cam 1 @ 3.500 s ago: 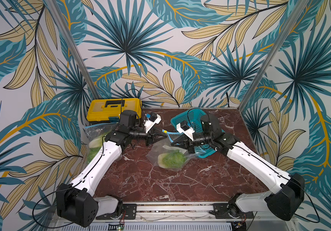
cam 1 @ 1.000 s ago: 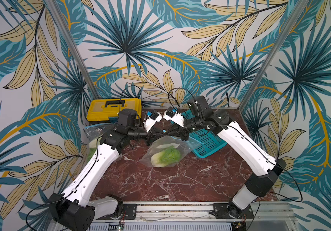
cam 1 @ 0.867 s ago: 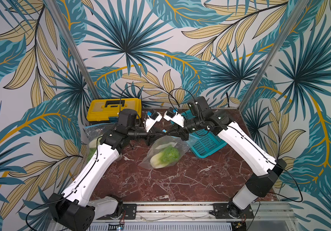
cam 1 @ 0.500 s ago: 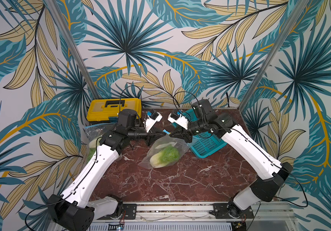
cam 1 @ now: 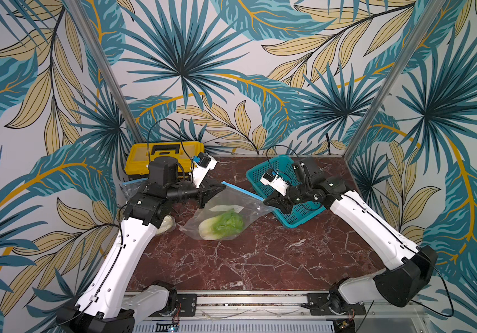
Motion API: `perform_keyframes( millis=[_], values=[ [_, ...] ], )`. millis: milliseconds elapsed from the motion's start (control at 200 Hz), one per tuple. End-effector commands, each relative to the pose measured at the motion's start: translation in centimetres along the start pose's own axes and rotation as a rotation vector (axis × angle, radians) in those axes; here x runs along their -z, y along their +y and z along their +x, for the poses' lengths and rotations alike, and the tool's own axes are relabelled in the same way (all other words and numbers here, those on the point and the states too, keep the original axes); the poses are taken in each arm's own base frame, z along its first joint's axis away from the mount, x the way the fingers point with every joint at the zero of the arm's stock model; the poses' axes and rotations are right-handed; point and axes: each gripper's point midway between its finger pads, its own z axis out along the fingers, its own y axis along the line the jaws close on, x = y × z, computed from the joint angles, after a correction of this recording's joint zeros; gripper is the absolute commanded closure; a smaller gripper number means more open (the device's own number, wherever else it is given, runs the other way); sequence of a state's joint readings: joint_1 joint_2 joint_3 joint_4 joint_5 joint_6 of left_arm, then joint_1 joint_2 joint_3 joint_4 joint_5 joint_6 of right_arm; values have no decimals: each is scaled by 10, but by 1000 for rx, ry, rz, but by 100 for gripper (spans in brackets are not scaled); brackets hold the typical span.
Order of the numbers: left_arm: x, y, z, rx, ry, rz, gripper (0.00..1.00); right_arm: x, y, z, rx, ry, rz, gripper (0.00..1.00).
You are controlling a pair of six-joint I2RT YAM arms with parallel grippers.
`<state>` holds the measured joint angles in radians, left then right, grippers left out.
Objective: Put the chinese cabbages into a zipper bag and zip it
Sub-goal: Zip the zipper on the zipper food storage bag, then place the zipper food storage bag at the center of the board.
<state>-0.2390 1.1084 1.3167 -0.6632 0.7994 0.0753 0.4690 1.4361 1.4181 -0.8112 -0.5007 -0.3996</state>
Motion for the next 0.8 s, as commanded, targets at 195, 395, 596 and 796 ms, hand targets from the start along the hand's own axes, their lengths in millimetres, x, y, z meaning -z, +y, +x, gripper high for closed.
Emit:
perform_keyframes(
  millis=[195, 395, 596, 796],
  values=[
    [22, 9, 2, 56, -40, -107, 100, -19, -15, 25, -134, 72, -10, 100],
    [7, 62, 24, 205, 28, -239, 100, -39, -22, -3, -212, 34, -41, 86],
    [-11, 175, 66, 491, 126, -412, 100, -53, -68, -39, -340, -15, 121, 47],
    [-5, 239, 98, 542, 218, -621, 66, -23, -92, -48, -393, -99, 265, 36]
  ],
)
